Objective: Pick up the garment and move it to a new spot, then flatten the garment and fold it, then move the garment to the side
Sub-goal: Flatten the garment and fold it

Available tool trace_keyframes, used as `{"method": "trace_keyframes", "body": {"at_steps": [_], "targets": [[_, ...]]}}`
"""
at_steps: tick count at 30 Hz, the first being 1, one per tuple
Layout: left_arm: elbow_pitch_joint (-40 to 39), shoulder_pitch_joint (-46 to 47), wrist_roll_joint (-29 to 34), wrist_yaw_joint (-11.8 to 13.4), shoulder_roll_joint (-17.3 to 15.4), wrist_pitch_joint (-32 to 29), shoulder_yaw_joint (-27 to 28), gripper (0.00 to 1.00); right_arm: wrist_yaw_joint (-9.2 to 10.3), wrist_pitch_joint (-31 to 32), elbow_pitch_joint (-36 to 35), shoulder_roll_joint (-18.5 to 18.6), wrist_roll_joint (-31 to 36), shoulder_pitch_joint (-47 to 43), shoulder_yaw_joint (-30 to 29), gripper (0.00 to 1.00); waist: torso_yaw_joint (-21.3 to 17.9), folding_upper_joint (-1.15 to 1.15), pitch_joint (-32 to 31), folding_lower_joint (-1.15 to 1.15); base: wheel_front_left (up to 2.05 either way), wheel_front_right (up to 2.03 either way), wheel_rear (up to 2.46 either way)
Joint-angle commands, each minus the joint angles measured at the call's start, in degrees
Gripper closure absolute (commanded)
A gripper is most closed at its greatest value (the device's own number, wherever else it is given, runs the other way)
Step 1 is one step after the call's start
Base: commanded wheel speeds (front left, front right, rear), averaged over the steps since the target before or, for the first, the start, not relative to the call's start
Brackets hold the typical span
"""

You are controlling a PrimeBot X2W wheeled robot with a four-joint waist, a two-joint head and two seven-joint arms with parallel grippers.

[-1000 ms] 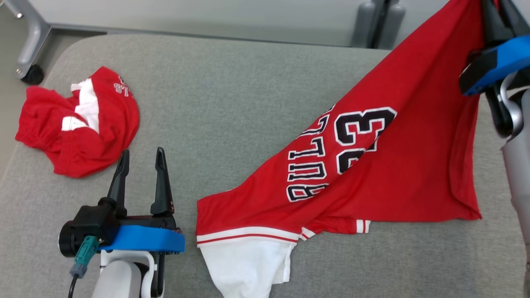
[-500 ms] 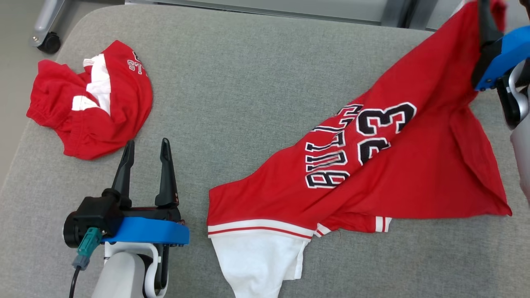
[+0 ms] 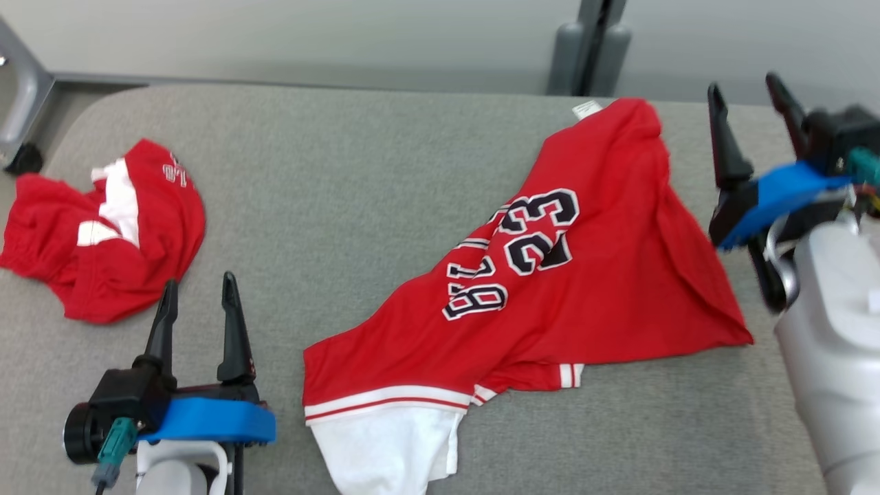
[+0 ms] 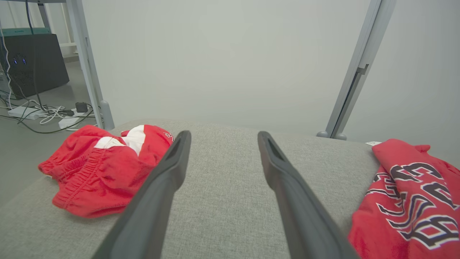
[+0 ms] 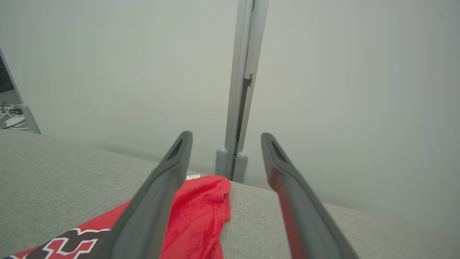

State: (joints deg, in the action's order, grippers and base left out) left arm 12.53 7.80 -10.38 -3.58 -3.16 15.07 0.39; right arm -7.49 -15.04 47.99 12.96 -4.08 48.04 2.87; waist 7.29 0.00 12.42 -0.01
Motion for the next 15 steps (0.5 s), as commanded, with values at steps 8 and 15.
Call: {"method": "trace_keyframes", "body": {"at_steps": [8, 15], "targets": [[-0.25, -4.68, 1.49, -0.68, -0.11, 0.16, 2.06, 0.0, -0.01, -0.18, -12.86, -2.6, -4.62, -17.04, 0.73, 0.0, -6.19, 0.0, -8.07, 0.01, 0.0, 0.0, 0.0], [-0.2, -7.4, 2.19, -0.77, 0.01, 0.16, 2.01, 0.0, -0.01, -0.19, -21.52, -4.73, -5.07, -29.13, -0.56, 0.0, -7.2, 0.0, -11.13, 0.01, 0.0, 0.0, 0.0]]}}
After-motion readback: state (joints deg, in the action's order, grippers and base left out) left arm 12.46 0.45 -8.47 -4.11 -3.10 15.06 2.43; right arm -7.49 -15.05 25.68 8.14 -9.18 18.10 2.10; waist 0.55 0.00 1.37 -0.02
